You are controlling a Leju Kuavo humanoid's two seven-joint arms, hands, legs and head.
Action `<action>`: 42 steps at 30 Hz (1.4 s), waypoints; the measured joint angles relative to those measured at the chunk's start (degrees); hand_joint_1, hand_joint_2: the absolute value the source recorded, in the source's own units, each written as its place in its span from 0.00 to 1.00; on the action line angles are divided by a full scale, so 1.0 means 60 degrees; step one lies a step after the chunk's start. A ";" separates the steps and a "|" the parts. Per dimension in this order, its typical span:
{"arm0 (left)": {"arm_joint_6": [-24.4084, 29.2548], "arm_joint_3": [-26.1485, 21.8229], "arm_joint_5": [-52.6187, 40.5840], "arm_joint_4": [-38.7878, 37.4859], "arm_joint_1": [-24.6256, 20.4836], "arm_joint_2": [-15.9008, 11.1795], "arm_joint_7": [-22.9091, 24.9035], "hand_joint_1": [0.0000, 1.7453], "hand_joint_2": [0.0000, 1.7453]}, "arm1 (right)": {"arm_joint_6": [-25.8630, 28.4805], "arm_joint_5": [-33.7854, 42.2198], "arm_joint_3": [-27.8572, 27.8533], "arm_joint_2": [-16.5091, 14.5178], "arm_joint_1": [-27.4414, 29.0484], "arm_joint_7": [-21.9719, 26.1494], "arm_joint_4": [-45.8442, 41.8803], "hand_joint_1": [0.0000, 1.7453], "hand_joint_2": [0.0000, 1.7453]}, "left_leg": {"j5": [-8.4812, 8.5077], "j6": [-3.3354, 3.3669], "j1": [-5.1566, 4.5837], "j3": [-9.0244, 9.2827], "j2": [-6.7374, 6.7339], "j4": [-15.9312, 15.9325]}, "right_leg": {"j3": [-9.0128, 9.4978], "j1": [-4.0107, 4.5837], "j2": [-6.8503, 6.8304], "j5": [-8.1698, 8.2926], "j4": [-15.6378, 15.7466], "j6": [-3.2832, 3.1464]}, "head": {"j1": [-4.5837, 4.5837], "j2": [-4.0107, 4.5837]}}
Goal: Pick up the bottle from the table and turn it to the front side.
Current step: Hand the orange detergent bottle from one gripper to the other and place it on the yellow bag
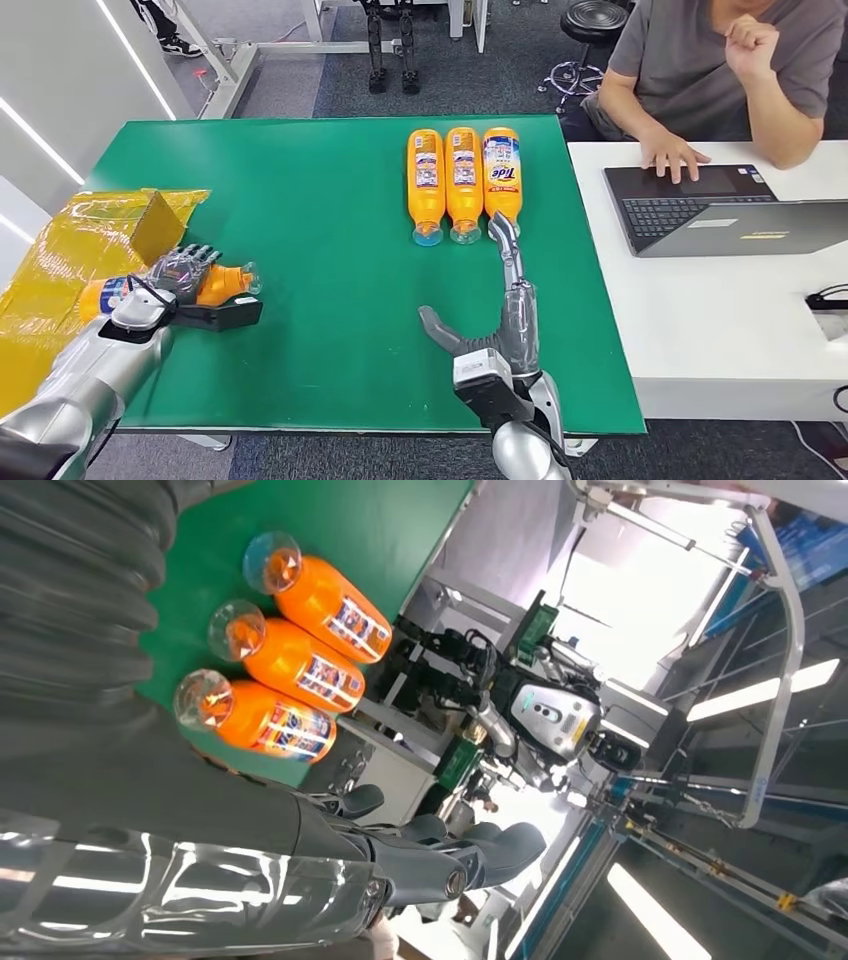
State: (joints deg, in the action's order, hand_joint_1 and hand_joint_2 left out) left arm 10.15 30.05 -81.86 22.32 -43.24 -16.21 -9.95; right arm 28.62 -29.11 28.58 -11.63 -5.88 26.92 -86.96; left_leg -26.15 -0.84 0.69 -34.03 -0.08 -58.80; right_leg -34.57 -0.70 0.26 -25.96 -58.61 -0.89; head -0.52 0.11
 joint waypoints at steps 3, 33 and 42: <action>0.0518 -0.0144 0.0097 0.0000 0.0125 -0.0037 0.0257 0.00 1.00 | 0.0079 0.0172 0.0025 0.0000 -0.0004 0.0107 0.0126 0.00 1.00 | 0.0001 -0.0002 0.0000 0.0002 0.0005 0.0002 | -0.0001 0.0000 -0.0005 -0.0005 0.0000 -0.0007 | 0.0001 0.0000; 0.4223 -0.4279 0.0886 0.6258 0.4063 0.0819 0.0165 0.00 1.00 | 0.0553 0.0268 0.0118 0.0000 0.0172 0.0096 0.0277 0.00 1.00 | -0.0010 -0.0008 0.0000 -0.0044 0.0006 0.0001 | -0.0044 0.0000 -0.0005 -0.0021 0.0010 -0.0007 | 0.0002 0.0000; 0.4792 -0.4380 0.5865 0.7940 0.4281 0.1697 -0.2373 0.00 1.00 | 0.0535 0.0506 0.0241 0.0000 0.0097 0.0106 0.0359 0.00 1.00 | -0.0010 -0.0007 -0.0001 -0.0053 0.0019 -0.0003 | -0.0045 -0.0001 -0.0018 -0.0020 0.0014 -0.0006 | 0.0002 0.0000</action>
State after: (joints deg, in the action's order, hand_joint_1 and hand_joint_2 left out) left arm 38.90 3.78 -46.67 69.95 -17.55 -6.03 -24.19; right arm 31.82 -26.07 30.03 -11.63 -5.29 27.56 -84.81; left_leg -26.21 -0.88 0.68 -34.35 0.03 -58.82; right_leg -34.84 -0.71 0.15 -26.08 -58.52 -0.93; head -0.51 0.11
